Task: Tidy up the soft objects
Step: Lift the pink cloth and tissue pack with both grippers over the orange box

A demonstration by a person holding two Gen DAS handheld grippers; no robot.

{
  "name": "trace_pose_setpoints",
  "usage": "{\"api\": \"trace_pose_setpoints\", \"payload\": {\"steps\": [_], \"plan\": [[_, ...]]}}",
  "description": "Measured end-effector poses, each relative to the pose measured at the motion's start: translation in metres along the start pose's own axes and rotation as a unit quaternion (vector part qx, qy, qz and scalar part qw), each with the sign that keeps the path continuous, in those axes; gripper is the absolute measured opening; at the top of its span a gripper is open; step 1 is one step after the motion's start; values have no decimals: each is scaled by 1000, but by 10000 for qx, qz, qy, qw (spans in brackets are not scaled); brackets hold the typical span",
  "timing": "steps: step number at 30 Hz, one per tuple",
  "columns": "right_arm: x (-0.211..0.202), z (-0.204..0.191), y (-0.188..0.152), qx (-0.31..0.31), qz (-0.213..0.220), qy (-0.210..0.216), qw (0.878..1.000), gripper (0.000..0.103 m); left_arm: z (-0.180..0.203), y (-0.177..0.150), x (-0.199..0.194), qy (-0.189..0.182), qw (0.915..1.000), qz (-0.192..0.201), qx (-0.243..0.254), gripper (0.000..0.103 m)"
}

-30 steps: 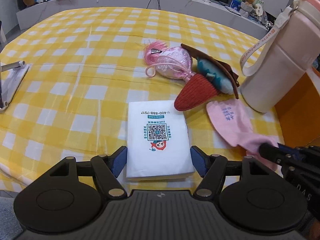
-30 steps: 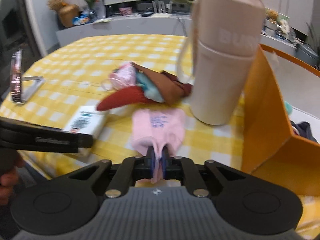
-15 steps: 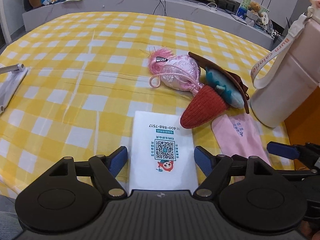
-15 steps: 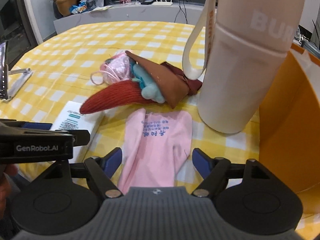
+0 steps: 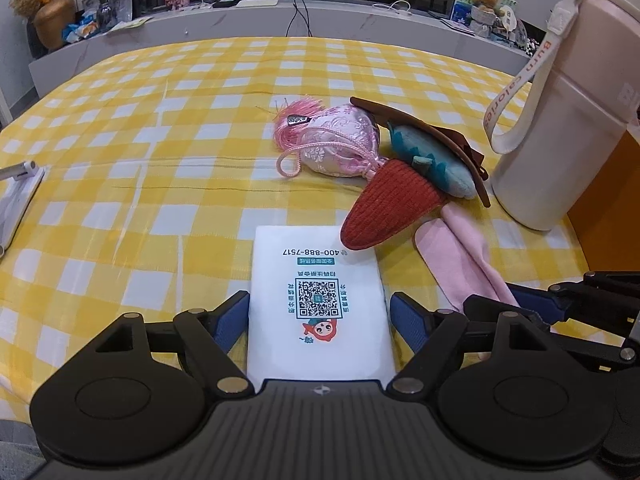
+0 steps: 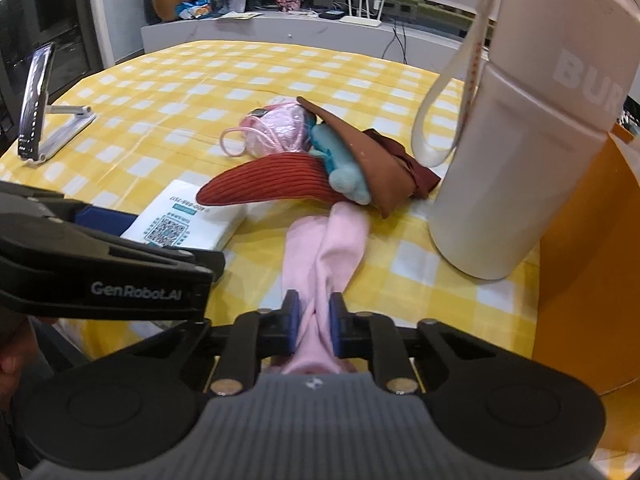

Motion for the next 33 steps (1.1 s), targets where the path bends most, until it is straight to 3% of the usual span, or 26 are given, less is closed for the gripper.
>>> {"api": "trace_pose_setpoints", "payload": {"steps": [2,6,10,15,25,33], "plan": [[-2,0,-1,43,15,41,10000,3,0,0,0,5,10000,1,53,83],[-7,11,-2,526,18,219,9984,1,5,-2,-1,95,9993,40,368,78],[-26,18,1,812,257,339,9958,1,1,0,-6,-70,9998,78,173,71],[-58,22,6,1068,518,510,9916,1,2,-1,-22,-525,9985,36,-133,70],[-127,35,10,1172,1013,388,9872,2,28,10,-85,-1039,9941,313,-28,70],[-179,81,6,1847,1496,313,9708,2,79,30,-123,-1657,9843,444,411,70]]}}
Point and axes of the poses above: each gripper's, at about its wrist camera, not at the fingertips, and x roughly the way its jaws point, z to its right, y to its top, the point moved 6 cm from there along x, roughly the way its jaws point, and after that the axes turned 2 degrees about y, right-handed, at the moved point
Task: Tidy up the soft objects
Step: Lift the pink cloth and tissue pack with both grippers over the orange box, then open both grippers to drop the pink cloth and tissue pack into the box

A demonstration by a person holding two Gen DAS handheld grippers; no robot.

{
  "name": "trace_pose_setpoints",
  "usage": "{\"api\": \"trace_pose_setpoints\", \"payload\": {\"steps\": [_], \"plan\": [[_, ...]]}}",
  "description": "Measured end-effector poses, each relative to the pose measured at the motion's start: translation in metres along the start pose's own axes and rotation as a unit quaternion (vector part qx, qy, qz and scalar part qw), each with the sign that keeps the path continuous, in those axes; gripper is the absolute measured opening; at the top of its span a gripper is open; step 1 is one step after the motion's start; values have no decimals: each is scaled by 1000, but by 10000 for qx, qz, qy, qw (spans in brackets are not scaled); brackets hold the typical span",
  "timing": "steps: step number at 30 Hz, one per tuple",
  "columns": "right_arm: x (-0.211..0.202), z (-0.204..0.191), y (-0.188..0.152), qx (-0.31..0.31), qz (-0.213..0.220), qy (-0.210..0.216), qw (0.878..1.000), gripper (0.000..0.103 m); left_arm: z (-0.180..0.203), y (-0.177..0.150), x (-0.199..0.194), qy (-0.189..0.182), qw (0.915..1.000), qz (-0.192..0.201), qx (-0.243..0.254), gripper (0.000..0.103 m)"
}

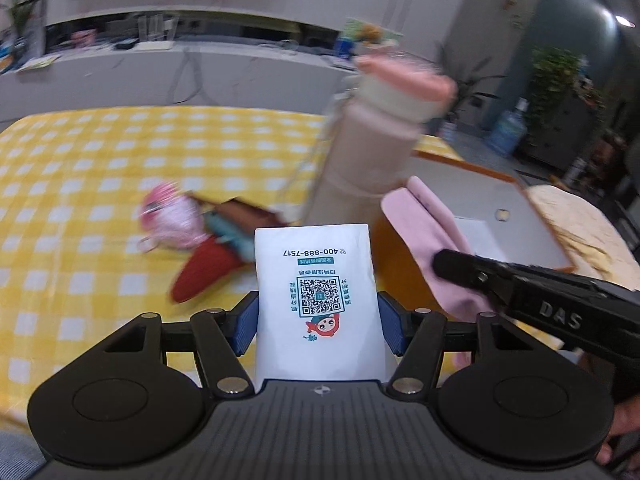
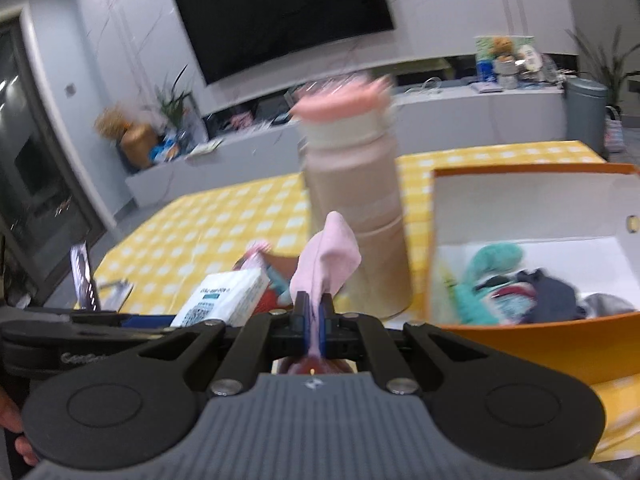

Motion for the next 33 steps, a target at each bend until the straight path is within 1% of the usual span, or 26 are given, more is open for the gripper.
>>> {"api": "trace_pose_setpoints", "payload": {"steps": [4,7,11,14,18,21,24,26,29,33], "plan": [[-22,27,13,208,241,-149,9994,2,37,12,5,-351,9989,13,310,70],[-33,52,26,343,385,-353,9980,2,65,22,18,-566,9969,-50,535,70],[-50,88,41,366,616,-718,9948,2,100,36,36,-745,9933,-62,886,70],[-56,116,51,413,695,-935,9923,2,124,48,47,-864,9902,-42,1096,70],[-55,149,63,353,689,-1230,9894,2,151,63,73,-971,9883,-120,1172,70],[-43,176,69,285,509,-1376,9888,2,165,73,96,-1018,9879,-216,1150,70],[-25,202,70,260,159,-1535,9877,3,171,80,125,-993,9886,-381,1070,70],[-9,217,67,166,-148,-1667,9858,3,175,84,145,-953,9886,-496,1058,70],[10,235,58,-59,-570,-1866,9808,3,181,81,173,-872,9875,-697,1117,70],[24,256,42,-131,-980,-1999,9748,3,191,74,204,-762,9844,-976,1248,71]]}}
Point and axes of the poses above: each gripper's, at about its wrist camera, not at the fingertips, and x roughly the way its jaws point, z to its right, y to its top, the point moved 6 cm from there along x, roughly the way its jaws point, and after that the axes turned 2 degrees about y, right-handed, at the moved point
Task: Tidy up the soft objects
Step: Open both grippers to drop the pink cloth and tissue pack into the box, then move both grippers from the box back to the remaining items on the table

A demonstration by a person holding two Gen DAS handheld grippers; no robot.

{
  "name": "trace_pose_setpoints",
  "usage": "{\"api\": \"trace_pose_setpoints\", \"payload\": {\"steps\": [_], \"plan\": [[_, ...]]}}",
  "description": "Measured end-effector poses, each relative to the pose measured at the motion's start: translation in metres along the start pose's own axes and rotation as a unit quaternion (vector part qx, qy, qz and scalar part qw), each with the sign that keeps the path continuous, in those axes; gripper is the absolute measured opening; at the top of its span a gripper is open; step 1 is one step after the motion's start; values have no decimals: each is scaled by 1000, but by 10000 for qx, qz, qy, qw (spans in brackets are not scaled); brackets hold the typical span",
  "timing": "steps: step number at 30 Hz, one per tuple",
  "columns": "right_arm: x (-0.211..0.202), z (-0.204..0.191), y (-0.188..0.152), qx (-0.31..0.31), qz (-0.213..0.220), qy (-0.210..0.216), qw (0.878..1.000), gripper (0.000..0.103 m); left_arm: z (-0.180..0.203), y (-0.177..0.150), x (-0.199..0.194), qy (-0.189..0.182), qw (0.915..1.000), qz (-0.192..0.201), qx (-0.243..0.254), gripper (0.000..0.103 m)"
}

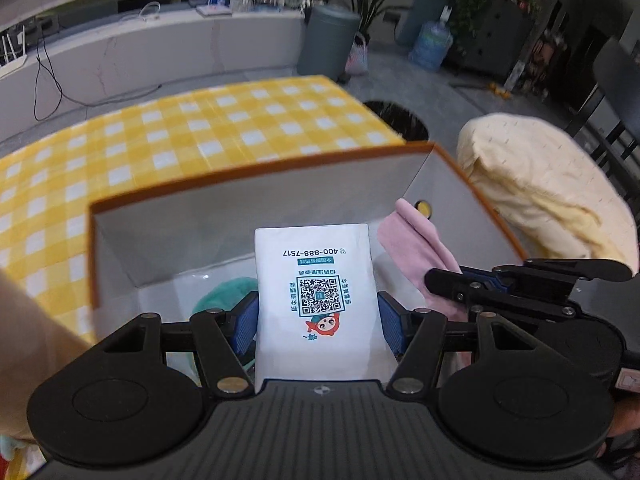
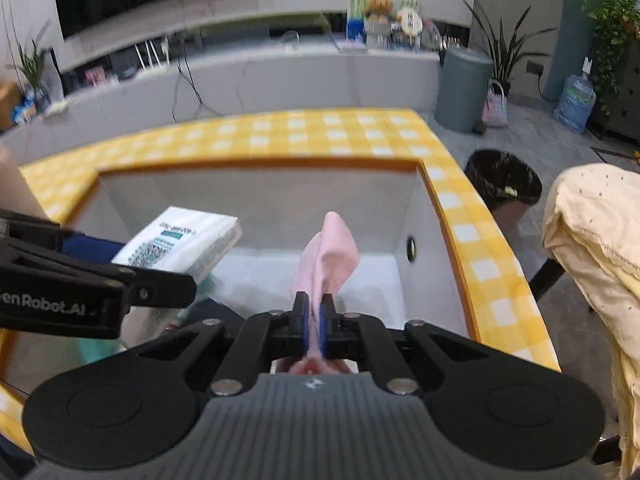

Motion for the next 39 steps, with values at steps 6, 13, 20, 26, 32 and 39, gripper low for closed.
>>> {"api": "trace_pose_setpoints", "payload": {"steps": [6,13,20,26,32,39], "plan": [[20,3,-12,-266,-328,-128,9990,8,6,1,19,186,9996,-138,135,73],[12,0,-17,-449,-384,-187,9981,33,3,2,19,311,9993,-180,105,84],[-13,-2,-9,-507,-260,-288,9980,39,10,2,-8,242,9997,14,73,85],[-47,-5,-8,-375,8,-395,9985,50,15,-2,-51,59,9988,490,79,87],[-82,-22,-16,48,447,-261,9986,52,14,-21,-95,-30,9947,1027,101,87],[-108,-56,-30,472,809,-59,9956,54,0,-59,-141,-109,9900,1408,14,87]]}}
Point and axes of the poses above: each gripper's, at about its wrist camera, not at the fingertips, and x roughly the way its jaws point, z to its right, y to its top, the point moved 6 cm from there along x, roughly the way its jaws point, and after that the axes turned 2 degrees about y, right-handed, at the moved point
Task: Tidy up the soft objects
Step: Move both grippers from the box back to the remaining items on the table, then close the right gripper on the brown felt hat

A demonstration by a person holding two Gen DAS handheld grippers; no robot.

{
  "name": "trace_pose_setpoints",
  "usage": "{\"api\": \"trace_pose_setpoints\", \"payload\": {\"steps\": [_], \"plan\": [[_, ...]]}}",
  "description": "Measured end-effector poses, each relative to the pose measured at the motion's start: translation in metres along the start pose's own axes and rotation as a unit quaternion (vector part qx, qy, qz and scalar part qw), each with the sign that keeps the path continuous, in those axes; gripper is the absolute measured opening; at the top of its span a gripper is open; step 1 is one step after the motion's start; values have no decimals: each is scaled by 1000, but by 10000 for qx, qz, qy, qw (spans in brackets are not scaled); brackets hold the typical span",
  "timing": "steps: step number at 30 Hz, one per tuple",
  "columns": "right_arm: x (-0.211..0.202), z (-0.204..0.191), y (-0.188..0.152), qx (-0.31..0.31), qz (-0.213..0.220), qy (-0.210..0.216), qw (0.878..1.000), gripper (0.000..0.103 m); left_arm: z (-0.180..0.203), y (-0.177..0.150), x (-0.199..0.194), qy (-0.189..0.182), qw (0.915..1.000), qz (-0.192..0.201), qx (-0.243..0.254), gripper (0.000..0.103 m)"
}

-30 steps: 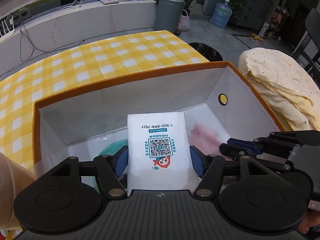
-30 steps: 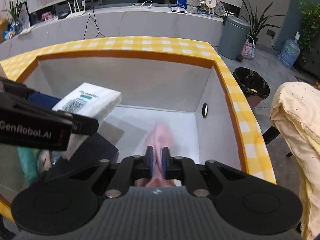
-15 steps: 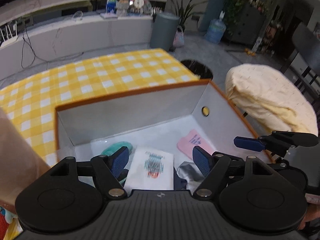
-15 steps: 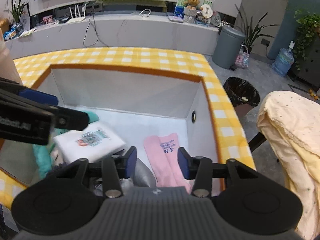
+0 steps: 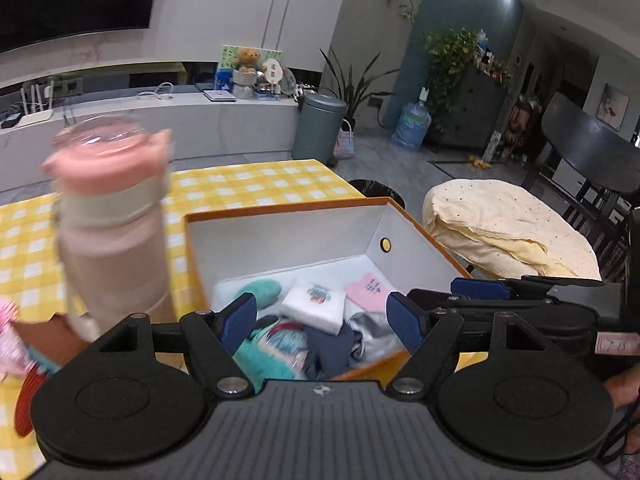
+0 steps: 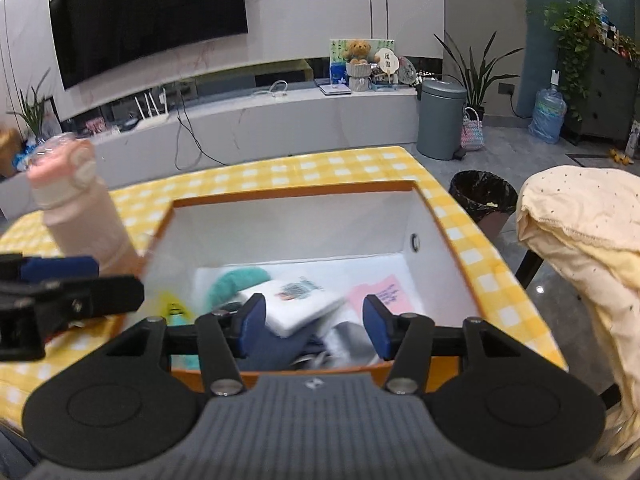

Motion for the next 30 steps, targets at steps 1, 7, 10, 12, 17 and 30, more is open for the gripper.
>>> {"api": "trace_pose_setpoints", "payload": {"steps": [1,7,10,12,17,30], "plan": [[-3,-7,-3,36,20,48,10000,54,-2,-4,-7,3,10000,28,-22,87],[-15,-58,-20,83,55,494,9987,55,-32,-29,-42,234,9994,250,-105,86],[-14,-88,-29,-69,9,746,9972,55,-54,-43,-58,488,9982,303,-180,85],[-10,-106,-33,-113,-70,924,9956,55,-72,-51,-66,656,9969,283,-328,84],[2,-154,-45,-337,-322,1296,9905,55,-119,-69,-82,1171,9905,214,-691,80],[52,-248,-56,-1320,-691,1660,9748,48,-201,-86,-76,1599,9795,-205,-1211,72]]}}
Point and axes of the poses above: each gripper's, at about its wrist camera, not at the fingertips, and x roughly the way its jaws point, z to its right, y to its top, the point moved 6 cm from there along x, roughly the way its jaws point, and after that the axes turned 2 degrees about y, right-handed, at the moved point
